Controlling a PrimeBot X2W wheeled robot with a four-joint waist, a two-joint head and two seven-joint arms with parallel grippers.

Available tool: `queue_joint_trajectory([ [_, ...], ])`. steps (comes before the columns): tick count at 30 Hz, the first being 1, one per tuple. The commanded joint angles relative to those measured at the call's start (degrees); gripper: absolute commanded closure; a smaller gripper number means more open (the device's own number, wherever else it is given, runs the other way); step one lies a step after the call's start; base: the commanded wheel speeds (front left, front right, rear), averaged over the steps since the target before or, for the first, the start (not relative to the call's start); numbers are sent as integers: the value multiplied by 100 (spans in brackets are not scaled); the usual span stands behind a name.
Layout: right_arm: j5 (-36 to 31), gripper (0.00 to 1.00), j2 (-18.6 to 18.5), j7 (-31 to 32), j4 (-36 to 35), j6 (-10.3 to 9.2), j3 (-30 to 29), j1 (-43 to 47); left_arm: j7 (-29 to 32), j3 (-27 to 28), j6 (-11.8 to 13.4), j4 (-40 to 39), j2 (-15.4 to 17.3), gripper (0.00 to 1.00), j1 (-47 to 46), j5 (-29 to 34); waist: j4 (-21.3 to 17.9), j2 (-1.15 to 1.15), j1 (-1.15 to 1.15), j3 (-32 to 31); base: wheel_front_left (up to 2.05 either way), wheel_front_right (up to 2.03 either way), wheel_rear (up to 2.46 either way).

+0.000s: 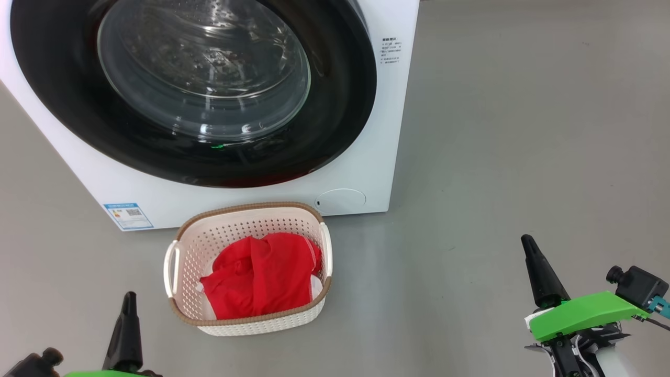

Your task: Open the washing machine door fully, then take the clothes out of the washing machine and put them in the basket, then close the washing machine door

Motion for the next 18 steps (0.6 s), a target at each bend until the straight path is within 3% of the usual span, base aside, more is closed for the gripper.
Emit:
queue_joint_trajectory([
  [1, 137, 100, -2, 27, -175, -6, 0, -38, 37, 127, -9, -94, 62, 100, -239, -157, 3, 0, 0, -5, 0, 0, 0],
  [18, 977, 100, 105, 294, -222, -8, -192, 61, 292, 222, -11, 19, 37, 100, -311, -1079, 28, 0, 0, -73, 0, 0, 0],
])
